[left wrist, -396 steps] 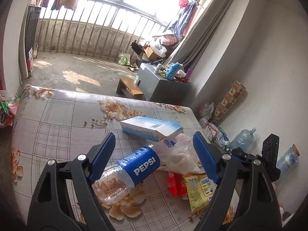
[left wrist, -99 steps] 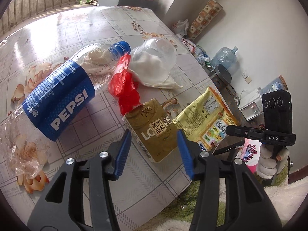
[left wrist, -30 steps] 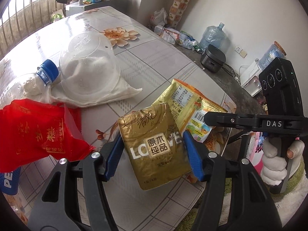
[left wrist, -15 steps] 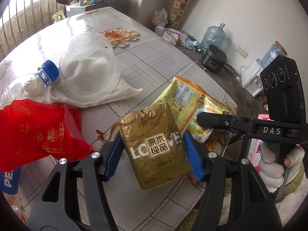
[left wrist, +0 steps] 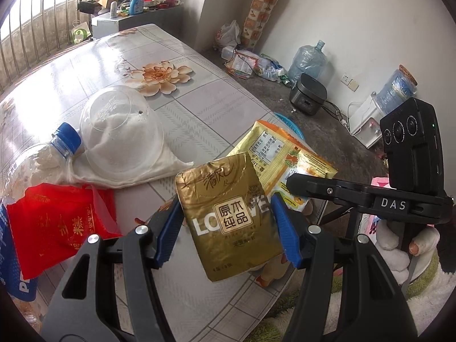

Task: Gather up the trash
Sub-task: 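Lift both held snack bags up off the table, then carry the gold and yellow snack bags over the blue wastebasket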

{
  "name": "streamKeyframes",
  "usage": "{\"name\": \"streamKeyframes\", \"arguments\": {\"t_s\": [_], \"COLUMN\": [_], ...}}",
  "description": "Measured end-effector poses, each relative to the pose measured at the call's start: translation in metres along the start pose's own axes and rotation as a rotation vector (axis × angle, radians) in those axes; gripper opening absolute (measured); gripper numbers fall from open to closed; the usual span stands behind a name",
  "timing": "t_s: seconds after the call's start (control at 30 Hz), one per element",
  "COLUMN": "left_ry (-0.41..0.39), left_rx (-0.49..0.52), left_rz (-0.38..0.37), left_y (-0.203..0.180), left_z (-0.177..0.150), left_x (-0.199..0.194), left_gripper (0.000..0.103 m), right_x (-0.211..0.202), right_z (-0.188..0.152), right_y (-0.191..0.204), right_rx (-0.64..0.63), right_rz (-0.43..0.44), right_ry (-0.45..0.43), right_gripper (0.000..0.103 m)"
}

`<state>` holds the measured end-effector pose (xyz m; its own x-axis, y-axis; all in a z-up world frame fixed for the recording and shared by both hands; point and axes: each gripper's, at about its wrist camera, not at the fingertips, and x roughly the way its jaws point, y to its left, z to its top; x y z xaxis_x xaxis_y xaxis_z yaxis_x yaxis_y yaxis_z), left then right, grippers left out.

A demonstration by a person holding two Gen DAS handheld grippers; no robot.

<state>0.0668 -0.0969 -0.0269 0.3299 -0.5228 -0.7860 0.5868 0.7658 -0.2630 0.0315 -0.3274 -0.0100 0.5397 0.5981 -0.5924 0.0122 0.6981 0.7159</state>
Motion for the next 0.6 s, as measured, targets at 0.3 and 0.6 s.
{"name": "streamKeyframes", "arguments": {"t_s": [0.3,0.6], "left_ry": [-0.055,-0.069], "left_rx": [0.060,0.132], "left_rz": [-0.050,-0.092], "left_y": [-0.030,-0.068], "left_z": [0.034,0.066], "left_x": [-0.013,-0.001], "left_gripper": [0.058,0.058], "right_x": [-0.037,-0.072], "right_z": [0.008,0.015], "right_y": [-0.014,-0.042], "right_rx": [0.038,0.115], "right_rz": [0.006,0.020], "right_ry": [-0.106,-0.204], "right_gripper": [0.005,0.005]}}
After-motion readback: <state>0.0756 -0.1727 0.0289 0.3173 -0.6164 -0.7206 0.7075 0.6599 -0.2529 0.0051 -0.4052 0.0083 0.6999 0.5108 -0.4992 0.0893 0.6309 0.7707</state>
